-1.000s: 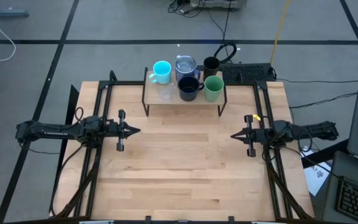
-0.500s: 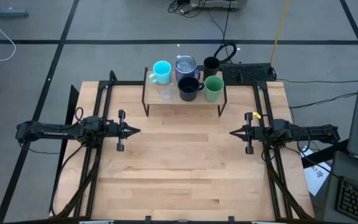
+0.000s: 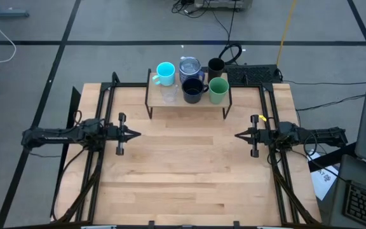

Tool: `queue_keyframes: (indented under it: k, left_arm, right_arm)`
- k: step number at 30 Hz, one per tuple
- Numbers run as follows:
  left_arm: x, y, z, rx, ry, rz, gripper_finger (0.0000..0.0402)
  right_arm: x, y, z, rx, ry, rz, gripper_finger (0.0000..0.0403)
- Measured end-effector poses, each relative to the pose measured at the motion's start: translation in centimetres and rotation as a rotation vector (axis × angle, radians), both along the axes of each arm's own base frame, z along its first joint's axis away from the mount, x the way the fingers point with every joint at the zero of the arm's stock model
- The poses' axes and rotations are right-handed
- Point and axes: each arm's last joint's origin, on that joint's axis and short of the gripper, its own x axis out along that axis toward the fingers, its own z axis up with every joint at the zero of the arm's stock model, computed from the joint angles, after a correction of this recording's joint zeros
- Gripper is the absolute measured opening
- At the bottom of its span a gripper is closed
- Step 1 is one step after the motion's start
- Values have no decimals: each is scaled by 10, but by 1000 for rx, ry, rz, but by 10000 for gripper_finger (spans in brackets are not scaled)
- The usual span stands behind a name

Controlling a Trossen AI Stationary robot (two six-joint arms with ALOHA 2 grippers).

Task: Stack small to large cups/mugs on shelf
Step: Return to Home Position

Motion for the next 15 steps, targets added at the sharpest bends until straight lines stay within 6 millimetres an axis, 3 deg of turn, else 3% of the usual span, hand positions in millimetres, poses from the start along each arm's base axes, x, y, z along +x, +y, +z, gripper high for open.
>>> queue_keyframes:
  k: [15]
  left_arm:
    - [-9, -1, -2, -22, -2, -29, 6]
  right_arm:
    - [0, 0, 0, 0, 0, -1, 0]
